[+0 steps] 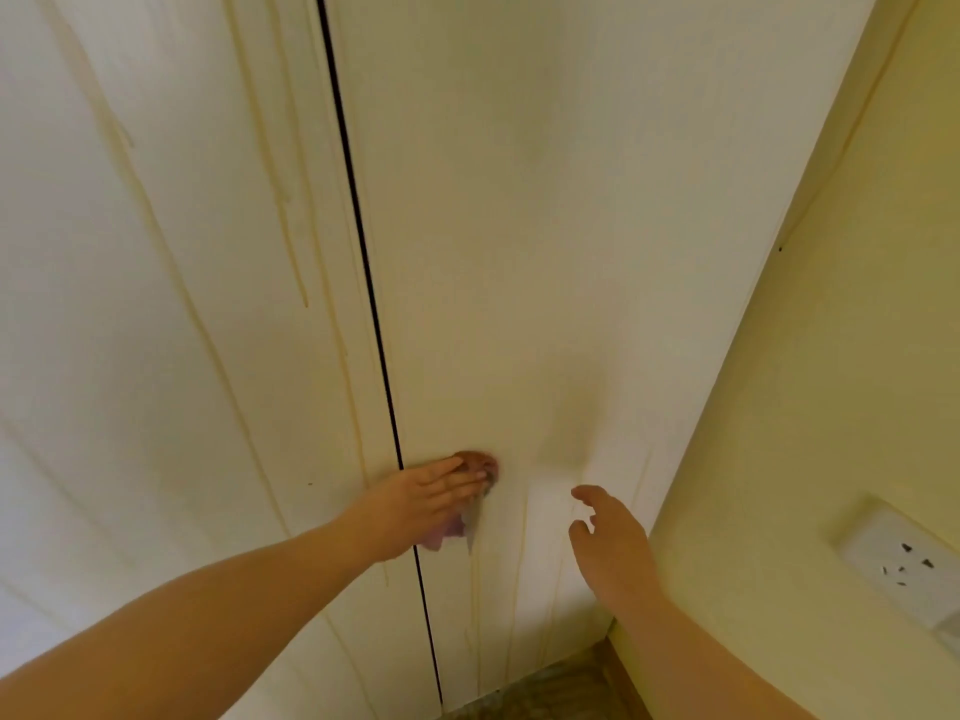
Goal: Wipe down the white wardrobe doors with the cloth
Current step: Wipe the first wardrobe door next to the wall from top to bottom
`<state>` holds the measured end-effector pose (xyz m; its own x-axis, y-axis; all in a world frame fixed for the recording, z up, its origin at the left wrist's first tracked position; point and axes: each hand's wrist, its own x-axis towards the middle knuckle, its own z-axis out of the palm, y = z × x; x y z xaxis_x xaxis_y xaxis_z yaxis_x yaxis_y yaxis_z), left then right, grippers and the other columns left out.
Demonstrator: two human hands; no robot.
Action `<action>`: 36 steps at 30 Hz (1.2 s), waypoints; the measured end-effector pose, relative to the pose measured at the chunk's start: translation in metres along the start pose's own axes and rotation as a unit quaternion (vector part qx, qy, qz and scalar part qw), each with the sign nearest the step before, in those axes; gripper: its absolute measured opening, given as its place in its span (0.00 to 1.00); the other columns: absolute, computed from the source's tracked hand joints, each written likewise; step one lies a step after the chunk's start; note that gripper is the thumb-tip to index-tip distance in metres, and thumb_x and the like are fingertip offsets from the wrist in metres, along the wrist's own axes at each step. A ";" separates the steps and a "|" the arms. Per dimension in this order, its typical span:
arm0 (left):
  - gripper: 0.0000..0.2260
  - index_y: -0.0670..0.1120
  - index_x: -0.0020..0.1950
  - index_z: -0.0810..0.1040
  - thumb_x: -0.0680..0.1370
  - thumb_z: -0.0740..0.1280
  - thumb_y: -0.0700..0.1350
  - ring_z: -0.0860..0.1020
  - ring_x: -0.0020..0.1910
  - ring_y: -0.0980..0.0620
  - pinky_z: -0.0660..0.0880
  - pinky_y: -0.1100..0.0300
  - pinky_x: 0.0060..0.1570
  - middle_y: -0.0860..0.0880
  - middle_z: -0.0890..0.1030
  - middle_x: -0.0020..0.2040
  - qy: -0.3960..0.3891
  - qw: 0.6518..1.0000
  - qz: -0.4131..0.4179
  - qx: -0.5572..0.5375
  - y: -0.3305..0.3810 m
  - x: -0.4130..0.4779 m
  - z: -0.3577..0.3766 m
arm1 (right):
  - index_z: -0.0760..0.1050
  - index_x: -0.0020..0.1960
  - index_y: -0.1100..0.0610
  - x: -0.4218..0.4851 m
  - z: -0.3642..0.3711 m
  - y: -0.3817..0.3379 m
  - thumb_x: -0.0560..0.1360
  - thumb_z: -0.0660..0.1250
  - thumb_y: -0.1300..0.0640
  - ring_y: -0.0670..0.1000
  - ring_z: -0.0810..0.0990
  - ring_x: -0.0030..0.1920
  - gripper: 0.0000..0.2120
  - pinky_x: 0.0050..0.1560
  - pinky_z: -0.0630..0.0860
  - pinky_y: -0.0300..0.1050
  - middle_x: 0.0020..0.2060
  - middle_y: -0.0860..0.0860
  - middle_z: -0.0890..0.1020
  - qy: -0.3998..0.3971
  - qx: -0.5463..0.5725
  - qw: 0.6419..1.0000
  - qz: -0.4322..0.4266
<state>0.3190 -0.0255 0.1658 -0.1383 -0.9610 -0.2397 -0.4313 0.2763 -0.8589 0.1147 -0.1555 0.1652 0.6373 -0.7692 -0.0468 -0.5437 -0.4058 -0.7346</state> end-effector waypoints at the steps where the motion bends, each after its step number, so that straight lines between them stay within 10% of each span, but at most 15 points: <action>1: 0.33 0.40 0.73 0.46 0.77 0.54 0.57 0.50 0.76 0.47 0.31 0.44 0.71 0.43 0.52 0.77 0.003 0.999 -0.048 -0.010 -0.004 0.002 -0.003 | 0.65 0.68 0.52 -0.003 0.000 0.003 0.78 0.55 0.62 0.47 0.72 0.52 0.19 0.50 0.68 0.38 0.66 0.49 0.70 0.003 -0.007 1.000 0.016; 3: 0.31 0.41 0.71 0.60 0.72 0.52 0.57 0.64 0.72 0.47 0.41 0.48 0.72 0.45 0.66 0.72 0.032 0.988 -0.128 -0.080 -0.010 0.010 -0.011 | 0.66 0.67 0.52 -0.006 -0.003 0.009 0.78 0.56 0.63 0.46 0.70 0.46 0.19 0.50 0.69 0.39 0.66 0.50 0.71 0.012 -0.023 0.999 0.039; 8: 0.26 0.37 0.73 0.32 0.78 0.39 0.44 0.31 0.71 0.42 0.23 0.44 0.61 0.40 0.28 0.69 -0.011 0.995 -0.082 -0.054 0.017 0.023 -0.012 | 0.67 0.67 0.54 -0.004 0.006 0.011 0.77 0.56 0.65 0.48 0.70 0.40 0.19 0.40 0.68 0.39 0.62 0.52 0.73 0.052 -0.036 0.997 0.036; 13: 0.22 0.40 0.60 0.79 0.75 0.51 0.44 0.69 0.69 0.45 0.46 0.47 0.73 0.43 0.70 0.69 0.206 0.933 -0.257 -0.146 0.044 0.046 0.001 | 0.67 0.67 0.54 0.005 0.036 0.031 0.77 0.56 0.65 0.50 0.73 0.51 0.19 0.49 0.68 0.41 0.64 0.52 0.72 0.065 -0.038 0.997 0.028; 18: 0.11 0.40 0.55 0.69 0.75 0.60 0.43 0.71 0.67 0.40 0.52 0.44 0.71 0.39 0.76 0.64 0.277 0.888 -0.340 -0.138 0.069 0.065 0.012 | 0.66 0.68 0.55 0.030 0.078 0.057 0.76 0.58 0.66 0.53 0.69 0.64 0.21 0.59 0.66 0.42 0.66 0.52 0.70 0.146 0.006 0.988 -0.053; 23: 0.28 0.37 0.68 0.64 0.72 0.63 0.49 0.62 0.69 0.40 0.47 0.45 0.72 0.39 0.70 0.68 0.281 0.892 -0.350 -0.047 0.096 0.070 0.042 | 0.65 0.69 0.58 0.052 0.108 0.087 0.75 0.59 0.67 0.54 0.66 0.67 0.23 0.63 0.62 0.42 0.68 0.53 0.68 0.246 0.028 0.961 -0.126; 31: 0.27 0.37 0.72 0.66 0.77 0.53 0.51 0.61 0.72 0.39 0.47 0.48 0.73 0.37 0.65 0.72 0.318 0.832 -0.455 -0.005 0.085 0.092 0.052 | 0.65 0.69 0.59 0.080 0.125 0.116 0.73 0.60 0.67 0.58 0.68 0.66 0.24 0.65 0.64 0.49 0.68 0.54 0.69 0.328 0.013 0.918 -0.222; 36: 0.27 0.43 0.71 0.66 0.72 0.54 0.50 0.57 0.73 0.47 0.41 0.48 0.74 0.44 0.60 0.71 0.270 0.919 -0.289 0.015 0.157 0.105 0.090 | 0.64 0.70 0.57 0.072 0.131 0.141 0.73 0.60 0.66 0.56 0.68 0.66 0.25 0.64 0.65 0.49 0.68 0.52 0.69 0.304 -0.018 0.926 -0.225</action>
<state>0.3172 -0.0839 -0.0352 -0.3196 -0.7976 0.5115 -0.5474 -0.2852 -0.7868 0.1552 -0.2031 -0.0298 0.3848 -0.6493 0.6560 -0.3220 -0.7606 -0.5638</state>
